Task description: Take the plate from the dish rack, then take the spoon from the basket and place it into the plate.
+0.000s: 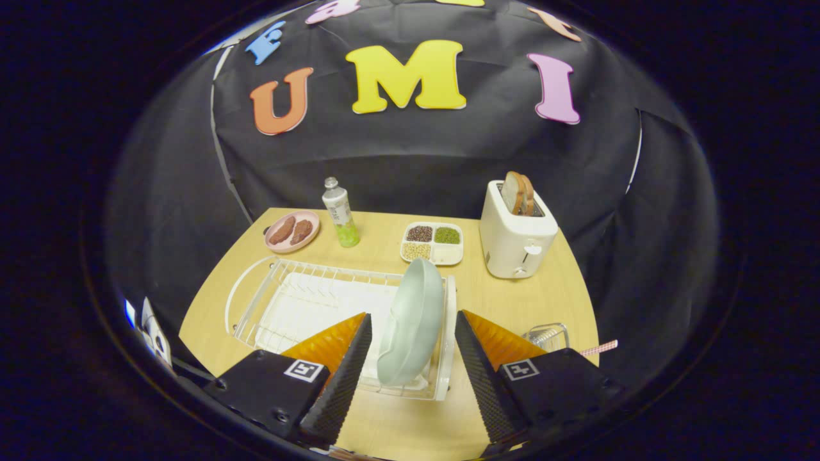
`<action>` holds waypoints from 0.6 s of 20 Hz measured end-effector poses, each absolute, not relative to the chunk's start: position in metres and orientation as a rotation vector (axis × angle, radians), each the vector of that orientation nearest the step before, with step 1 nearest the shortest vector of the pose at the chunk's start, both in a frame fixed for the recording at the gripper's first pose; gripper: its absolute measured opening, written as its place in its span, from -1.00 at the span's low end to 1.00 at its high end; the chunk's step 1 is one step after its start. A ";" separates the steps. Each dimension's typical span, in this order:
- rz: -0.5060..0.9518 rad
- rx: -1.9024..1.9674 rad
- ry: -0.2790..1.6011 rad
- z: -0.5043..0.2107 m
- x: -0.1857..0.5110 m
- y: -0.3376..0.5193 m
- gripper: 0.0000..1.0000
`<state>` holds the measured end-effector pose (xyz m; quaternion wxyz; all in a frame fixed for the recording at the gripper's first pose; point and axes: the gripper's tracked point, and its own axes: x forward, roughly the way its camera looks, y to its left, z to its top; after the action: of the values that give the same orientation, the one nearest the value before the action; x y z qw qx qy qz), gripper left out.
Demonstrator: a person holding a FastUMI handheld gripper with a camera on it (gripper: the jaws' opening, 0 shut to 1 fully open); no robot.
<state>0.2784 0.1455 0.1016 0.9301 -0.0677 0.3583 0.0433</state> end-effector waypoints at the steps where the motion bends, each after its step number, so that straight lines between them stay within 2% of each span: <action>1: 0.059 -0.152 0.767 0.101 0.290 0.144 0.69; 6: -0.054 -0.240 1.022 0.081 0.311 0.142 0.13; 10: -0.183 -0.342 1.105 0.076 0.321 0.137 -0.37; 12: -0.216 -0.355 1.155 0.069 0.321 0.141 -0.38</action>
<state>0.3211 0.1408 0.0686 0.8176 -0.1668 0.5417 -0.1011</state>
